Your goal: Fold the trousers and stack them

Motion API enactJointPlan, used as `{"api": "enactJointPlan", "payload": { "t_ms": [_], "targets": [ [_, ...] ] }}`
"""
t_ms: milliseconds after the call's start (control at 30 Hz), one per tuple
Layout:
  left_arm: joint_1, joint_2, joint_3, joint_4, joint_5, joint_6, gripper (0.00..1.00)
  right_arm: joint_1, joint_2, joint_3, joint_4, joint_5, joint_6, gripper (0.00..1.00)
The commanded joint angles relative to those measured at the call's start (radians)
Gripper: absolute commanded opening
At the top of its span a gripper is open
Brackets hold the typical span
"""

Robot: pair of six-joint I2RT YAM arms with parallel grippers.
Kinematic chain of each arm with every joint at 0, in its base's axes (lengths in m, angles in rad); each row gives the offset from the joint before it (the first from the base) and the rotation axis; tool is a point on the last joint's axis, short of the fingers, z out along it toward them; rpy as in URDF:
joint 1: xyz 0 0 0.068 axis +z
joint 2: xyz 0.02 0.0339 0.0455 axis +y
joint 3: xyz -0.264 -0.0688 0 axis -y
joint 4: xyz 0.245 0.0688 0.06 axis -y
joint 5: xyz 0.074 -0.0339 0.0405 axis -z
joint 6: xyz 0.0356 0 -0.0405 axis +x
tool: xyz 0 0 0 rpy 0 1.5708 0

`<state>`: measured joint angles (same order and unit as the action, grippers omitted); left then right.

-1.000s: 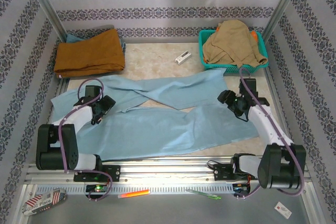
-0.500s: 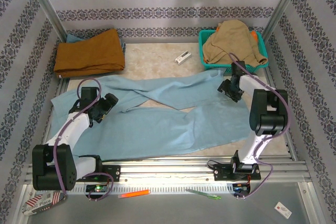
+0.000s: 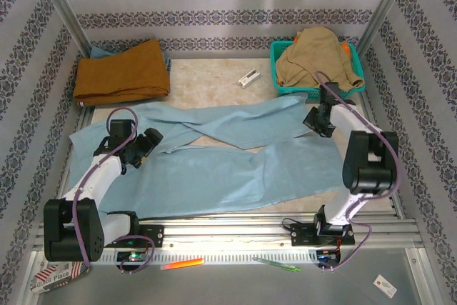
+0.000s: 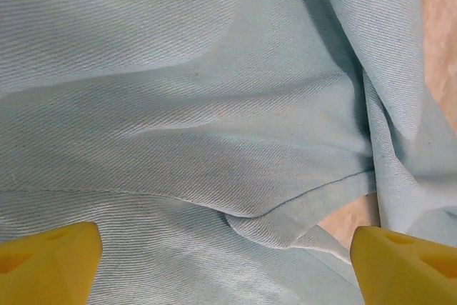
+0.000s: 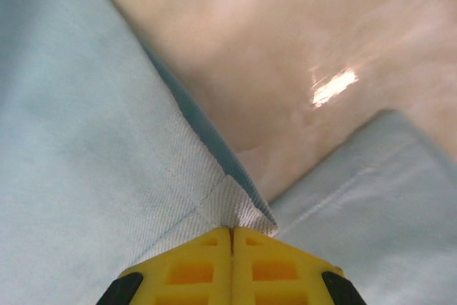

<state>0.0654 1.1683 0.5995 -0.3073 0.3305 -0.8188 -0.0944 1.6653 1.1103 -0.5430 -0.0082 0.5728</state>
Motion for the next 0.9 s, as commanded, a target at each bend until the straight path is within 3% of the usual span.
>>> {"api": "enactJointPlan", "payload": {
  "t_ms": [0,267,333,367,400,433,533,633,767,867],
  "targets": [
    [-0.011,0.008,-0.015,0.028,0.042,0.003,0.9,-0.091,-0.119,-0.013,-0.024,0.066,0.012,0.0],
    [-0.032,0.028,-0.001,0.045,0.078,0.011,0.9,-0.255,-0.249,-0.196,0.014,0.065,0.026,0.0],
    [-0.042,0.042,0.017,0.04,0.086,0.019,0.9,-0.27,-0.265,-0.246,0.058,0.011,0.034,0.02],
    [-0.049,0.053,0.028,0.04,0.092,0.022,0.9,-0.263,-0.264,-0.257,0.074,-0.031,0.037,0.13],
    [-0.063,0.063,0.038,0.038,0.093,0.027,0.9,-0.246,-0.251,-0.261,0.09,-0.07,0.041,0.32],
    [-0.082,0.074,0.048,0.04,0.086,0.027,0.9,-0.221,-0.228,-0.255,0.103,-0.113,0.037,0.42],
    [-0.137,0.105,0.061,0.049,0.048,0.024,0.9,-0.125,-0.12,-0.175,0.067,-0.11,-0.012,0.52],
    [-0.15,0.123,0.037,0.076,0.022,0.013,0.9,-0.062,-0.005,-0.078,0.009,-0.065,-0.051,0.56],
    [-0.151,0.13,0.003,0.098,0.012,0.012,0.9,-0.054,0.098,-0.024,-0.03,-0.063,-0.037,0.57],
    [-0.151,0.129,-0.018,0.109,0.006,0.013,0.9,-0.05,0.12,-0.035,-0.017,-0.063,-0.033,0.53]
  ]
}}
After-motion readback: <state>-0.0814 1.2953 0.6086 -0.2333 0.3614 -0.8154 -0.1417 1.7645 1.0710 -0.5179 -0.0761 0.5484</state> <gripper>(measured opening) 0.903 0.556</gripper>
